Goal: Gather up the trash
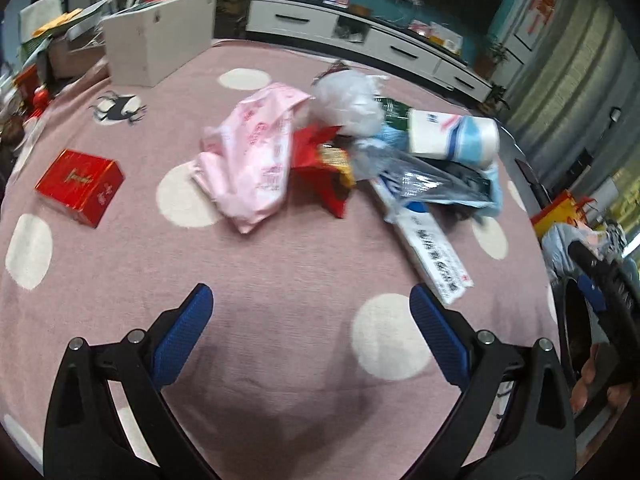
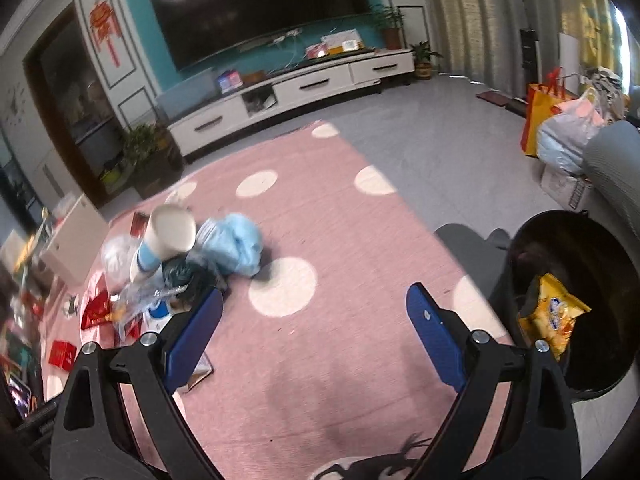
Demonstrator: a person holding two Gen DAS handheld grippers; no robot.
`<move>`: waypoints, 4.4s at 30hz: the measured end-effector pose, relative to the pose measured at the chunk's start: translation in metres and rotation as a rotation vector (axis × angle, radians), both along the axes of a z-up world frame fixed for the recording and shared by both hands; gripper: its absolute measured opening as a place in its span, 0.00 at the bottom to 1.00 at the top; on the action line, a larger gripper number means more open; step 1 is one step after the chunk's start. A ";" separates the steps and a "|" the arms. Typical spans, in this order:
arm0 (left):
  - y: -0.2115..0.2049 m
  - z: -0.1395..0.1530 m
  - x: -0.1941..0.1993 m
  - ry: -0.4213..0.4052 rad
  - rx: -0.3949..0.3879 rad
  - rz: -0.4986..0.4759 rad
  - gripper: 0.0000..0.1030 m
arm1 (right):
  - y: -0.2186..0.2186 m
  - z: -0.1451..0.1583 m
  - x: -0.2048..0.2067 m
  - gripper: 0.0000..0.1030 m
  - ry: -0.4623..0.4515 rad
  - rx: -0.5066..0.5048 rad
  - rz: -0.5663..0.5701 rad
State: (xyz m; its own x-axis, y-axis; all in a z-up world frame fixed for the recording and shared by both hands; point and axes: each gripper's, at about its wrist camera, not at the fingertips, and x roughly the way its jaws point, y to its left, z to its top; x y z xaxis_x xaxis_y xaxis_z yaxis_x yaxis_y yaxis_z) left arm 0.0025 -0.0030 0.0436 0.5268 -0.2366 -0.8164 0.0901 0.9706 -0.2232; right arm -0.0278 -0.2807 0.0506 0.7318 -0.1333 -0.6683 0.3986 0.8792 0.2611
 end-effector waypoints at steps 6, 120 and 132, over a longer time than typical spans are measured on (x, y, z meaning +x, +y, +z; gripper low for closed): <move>0.007 -0.002 0.007 0.017 -0.026 0.017 0.95 | 0.020 -0.011 0.006 0.89 0.039 -0.068 0.036; 0.001 -0.003 0.008 0.048 -0.064 -0.042 0.55 | 0.137 -0.060 0.074 0.46 0.241 -0.121 0.522; -0.011 -0.003 -0.003 0.091 -0.035 -0.039 0.80 | 0.102 -0.043 0.021 0.46 0.222 -0.081 0.369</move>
State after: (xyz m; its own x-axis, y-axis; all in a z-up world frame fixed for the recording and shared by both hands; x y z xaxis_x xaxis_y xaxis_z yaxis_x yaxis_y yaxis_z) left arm 0.0000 -0.0144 0.0409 0.4403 -0.2845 -0.8516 0.1051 0.9583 -0.2658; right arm -0.0073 -0.1789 0.0080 0.5800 0.0524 -0.8129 0.0922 0.9873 0.1294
